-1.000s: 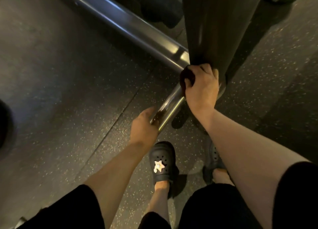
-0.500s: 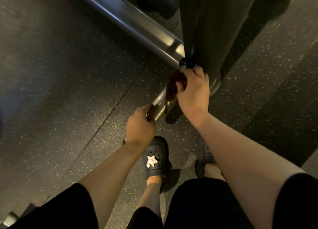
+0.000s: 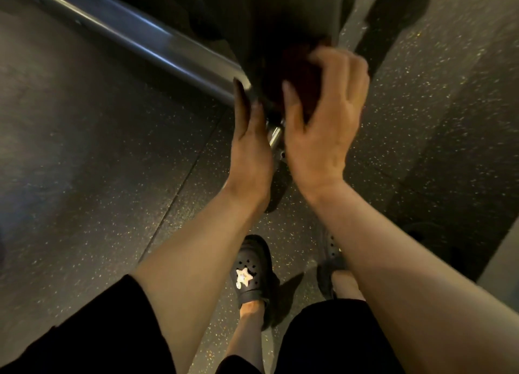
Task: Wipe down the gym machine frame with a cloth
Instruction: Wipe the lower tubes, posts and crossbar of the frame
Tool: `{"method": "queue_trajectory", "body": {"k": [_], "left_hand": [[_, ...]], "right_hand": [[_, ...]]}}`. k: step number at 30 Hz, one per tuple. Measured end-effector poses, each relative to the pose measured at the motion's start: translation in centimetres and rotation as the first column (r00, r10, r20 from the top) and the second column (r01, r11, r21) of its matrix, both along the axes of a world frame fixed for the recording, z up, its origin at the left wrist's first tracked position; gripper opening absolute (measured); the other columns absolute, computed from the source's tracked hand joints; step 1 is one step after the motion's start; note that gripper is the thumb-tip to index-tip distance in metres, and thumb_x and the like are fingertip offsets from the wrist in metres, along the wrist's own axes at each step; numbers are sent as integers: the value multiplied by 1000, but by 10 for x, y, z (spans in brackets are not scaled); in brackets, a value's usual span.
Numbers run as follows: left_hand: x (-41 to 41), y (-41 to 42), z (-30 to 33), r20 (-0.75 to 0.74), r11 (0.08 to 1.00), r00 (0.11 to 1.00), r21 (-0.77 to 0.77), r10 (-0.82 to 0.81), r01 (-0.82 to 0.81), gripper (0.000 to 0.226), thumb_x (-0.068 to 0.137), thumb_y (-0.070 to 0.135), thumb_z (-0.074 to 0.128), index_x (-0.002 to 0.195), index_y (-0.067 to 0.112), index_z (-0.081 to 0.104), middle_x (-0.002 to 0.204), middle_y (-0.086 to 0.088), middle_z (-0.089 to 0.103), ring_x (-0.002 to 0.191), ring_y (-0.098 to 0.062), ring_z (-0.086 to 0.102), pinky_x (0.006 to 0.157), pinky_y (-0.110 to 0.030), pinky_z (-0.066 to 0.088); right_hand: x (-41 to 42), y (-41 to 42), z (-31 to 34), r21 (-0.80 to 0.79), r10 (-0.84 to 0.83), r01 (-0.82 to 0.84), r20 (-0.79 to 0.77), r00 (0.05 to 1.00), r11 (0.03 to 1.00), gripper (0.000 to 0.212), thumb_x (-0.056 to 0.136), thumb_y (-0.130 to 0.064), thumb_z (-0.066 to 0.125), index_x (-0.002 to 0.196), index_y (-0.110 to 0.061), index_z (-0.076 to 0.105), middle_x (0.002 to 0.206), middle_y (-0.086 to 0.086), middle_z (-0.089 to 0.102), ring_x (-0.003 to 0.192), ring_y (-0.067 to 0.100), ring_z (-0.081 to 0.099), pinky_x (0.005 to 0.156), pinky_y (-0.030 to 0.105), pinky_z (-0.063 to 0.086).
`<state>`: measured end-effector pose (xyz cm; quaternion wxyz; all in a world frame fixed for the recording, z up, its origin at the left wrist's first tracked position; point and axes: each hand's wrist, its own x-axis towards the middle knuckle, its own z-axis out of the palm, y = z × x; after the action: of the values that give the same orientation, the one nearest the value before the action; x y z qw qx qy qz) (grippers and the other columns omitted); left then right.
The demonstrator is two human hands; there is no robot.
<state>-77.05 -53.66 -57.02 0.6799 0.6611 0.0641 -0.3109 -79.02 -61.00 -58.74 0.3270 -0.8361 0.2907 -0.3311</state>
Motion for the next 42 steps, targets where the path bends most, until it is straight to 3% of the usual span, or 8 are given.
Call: {"method": "queue_trajectory", "body": {"k": [3,6,16,20,25,34,38,42], "left_hand": [[2,-15,5,1,998,1000,-56,-24,24,50,106,36,25,154,38,11,155,1,33,139,-17,38,109,-39,41],[2,-20,8,5,999,999,8,-50,50,51,105,42,25,153,41,9,157,5,29,141,-17,33,106,-31,40],[9,-12,54,32,984,987,-89,156,-152,55,97,51,33,147,29,38,144,2,50,135,-16,45,113,-45,35],[4,-15,70,134,998,989,-17,66,-64,54,98,53,30,150,42,25,154,19,31,143,-3,27,118,-38,23],[-3,-21,76,64,994,995,-90,72,-66,47,104,38,23,149,29,33,144,10,49,133,-4,44,111,-32,38],[-14,-20,59,187,986,970,93,-154,139,47,102,43,22,148,50,14,121,57,31,119,32,29,91,3,31],[-20,-21,72,262,969,935,124,-239,213,44,102,29,23,145,39,21,116,54,44,118,26,39,88,1,37],[-12,-22,76,524,853,728,497,-441,159,50,101,27,42,148,37,27,145,34,31,135,14,29,102,-1,26]], "right_hand": [[6,-19,-20,-188,81,-118,-193,978,975,37,86,-22,65,115,-26,41,125,4,38,112,24,40,86,34,50],[-9,-24,-34,102,153,-125,-347,925,987,38,81,-4,66,114,-15,52,122,10,48,110,27,47,85,40,54],[27,-11,32,-192,208,-203,8,978,960,35,85,-14,70,112,-18,50,111,17,56,100,28,50,82,26,44],[7,-12,22,296,156,-86,-222,962,951,37,80,4,64,111,-15,54,118,6,46,111,25,49,89,39,54],[32,-17,76,107,12,-29,150,989,994,29,91,-5,61,118,3,56,119,18,55,109,23,56,90,22,49],[11,-18,25,680,-101,154,-118,988,716,31,95,-8,55,123,-23,52,108,-18,53,112,6,54,100,38,49],[18,-20,54,591,14,-106,157,987,800,41,96,-9,54,136,-12,47,135,0,51,128,8,46,108,28,39],[6,-32,26,825,-3,84,-99,995,558,49,97,-10,52,142,-26,44,143,-7,46,134,7,41,112,39,39]]}}
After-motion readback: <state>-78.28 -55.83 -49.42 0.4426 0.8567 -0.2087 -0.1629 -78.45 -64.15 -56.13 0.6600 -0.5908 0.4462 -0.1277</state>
